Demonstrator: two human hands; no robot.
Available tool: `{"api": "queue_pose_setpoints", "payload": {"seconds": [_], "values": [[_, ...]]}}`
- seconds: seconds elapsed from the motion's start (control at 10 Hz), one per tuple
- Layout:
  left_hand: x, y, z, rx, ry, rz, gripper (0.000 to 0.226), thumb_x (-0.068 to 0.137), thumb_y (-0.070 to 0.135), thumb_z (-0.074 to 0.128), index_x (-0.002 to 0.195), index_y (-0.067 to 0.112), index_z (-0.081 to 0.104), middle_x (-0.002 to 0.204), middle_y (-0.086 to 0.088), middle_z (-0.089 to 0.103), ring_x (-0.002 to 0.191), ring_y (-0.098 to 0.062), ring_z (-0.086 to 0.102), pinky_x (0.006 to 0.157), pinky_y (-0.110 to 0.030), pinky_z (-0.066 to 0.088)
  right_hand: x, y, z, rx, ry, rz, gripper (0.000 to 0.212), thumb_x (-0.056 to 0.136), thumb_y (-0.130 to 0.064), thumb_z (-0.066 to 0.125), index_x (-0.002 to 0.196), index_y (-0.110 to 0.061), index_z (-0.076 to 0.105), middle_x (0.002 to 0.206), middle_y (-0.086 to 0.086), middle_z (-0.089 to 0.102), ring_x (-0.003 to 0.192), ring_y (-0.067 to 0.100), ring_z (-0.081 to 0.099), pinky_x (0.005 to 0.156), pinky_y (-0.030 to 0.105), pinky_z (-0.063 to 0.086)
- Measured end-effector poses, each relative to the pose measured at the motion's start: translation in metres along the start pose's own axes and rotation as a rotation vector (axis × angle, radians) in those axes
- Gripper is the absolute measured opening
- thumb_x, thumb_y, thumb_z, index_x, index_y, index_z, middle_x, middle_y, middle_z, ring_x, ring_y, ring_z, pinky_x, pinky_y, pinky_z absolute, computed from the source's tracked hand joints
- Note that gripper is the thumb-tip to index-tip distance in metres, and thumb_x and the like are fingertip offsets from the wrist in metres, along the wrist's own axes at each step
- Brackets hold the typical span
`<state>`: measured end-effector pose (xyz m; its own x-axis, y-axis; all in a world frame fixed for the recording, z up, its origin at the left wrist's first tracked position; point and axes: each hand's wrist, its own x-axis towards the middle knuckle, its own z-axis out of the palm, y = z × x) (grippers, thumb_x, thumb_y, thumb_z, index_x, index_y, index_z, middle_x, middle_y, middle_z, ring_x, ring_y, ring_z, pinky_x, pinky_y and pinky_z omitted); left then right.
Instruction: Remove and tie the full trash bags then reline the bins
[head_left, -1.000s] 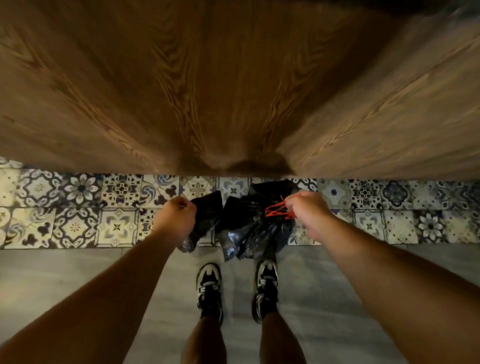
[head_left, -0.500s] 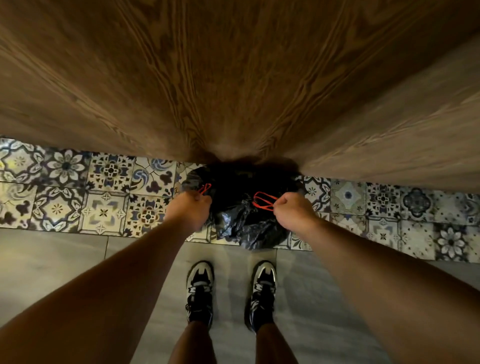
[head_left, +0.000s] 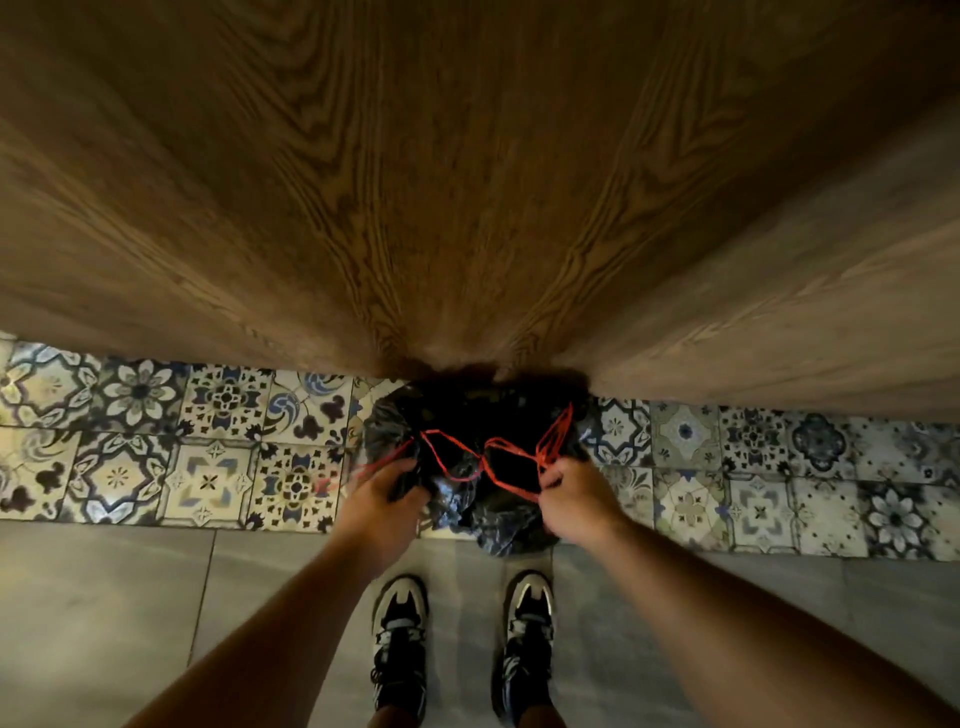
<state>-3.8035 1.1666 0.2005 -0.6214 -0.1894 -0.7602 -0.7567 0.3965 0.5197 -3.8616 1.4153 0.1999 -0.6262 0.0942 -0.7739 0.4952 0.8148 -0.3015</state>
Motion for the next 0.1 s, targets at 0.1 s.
{"api": "queue_pose_setpoints", "payload": {"seconds": [0.1], "values": [[-0.0574, -0.0241, -0.0115, -0.152, -0.086, -0.136, 0.026, 0.1, 0.036, 0.066, 0.124, 0.044, 0.063, 0.129, -0.006, 0.06, 0.095, -0.024, 0.066, 0.086, -0.042, 0.06, -0.0664, 0.0165, -0.0146, 0.05, -0.072, 0.031, 0.02, 0.096, -0.014, 0.061, 0.099, -0.033, 0.064, 0.104, -0.007, 0.067, 0.076, 0.005, 0.065, 0.059, 0.022, 0.052]]}}
